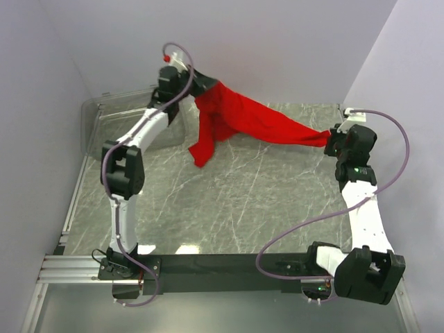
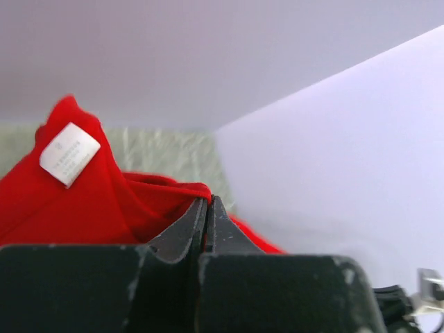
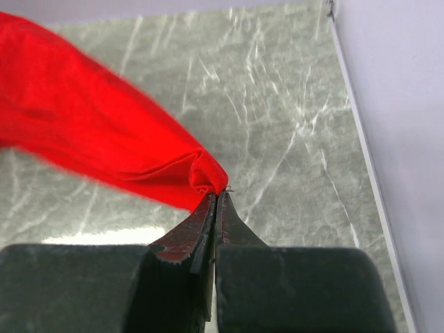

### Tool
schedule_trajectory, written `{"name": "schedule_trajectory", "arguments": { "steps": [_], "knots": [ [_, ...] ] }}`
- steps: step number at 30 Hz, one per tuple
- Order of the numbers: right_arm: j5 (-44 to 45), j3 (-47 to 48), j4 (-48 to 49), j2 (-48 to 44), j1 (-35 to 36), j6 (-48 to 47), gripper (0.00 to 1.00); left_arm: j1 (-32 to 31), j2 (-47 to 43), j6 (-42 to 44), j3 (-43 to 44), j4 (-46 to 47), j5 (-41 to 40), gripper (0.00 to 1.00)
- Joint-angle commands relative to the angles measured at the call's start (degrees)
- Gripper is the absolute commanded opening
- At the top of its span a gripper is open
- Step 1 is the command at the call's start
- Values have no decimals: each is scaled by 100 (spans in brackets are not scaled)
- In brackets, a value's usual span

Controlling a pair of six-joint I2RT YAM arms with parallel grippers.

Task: Fold and stack the t-shirts
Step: Flatten the tshirt out

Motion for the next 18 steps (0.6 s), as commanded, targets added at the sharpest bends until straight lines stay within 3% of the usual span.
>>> {"name": "schedule_trajectory", "arguments": {
  "steps": [1, 5, 10, 18],
  "knots": [
    [-154, 375, 203, -317, -156, 256, 0, 187, -623, -189, 218, 807, 445, 1],
    [-155, 603, 264, -546, -288, 617, 0, 362, -729, -145, 701, 728, 683, 1],
    [126, 482, 177, -801, -482, 618, 0, 538, -1018, 250, 589, 281, 508, 1],
    [732, -687, -122, -837, -806, -76, 0, 512, -1519, 233, -1203, 490, 1209, 1]
  ]
}}
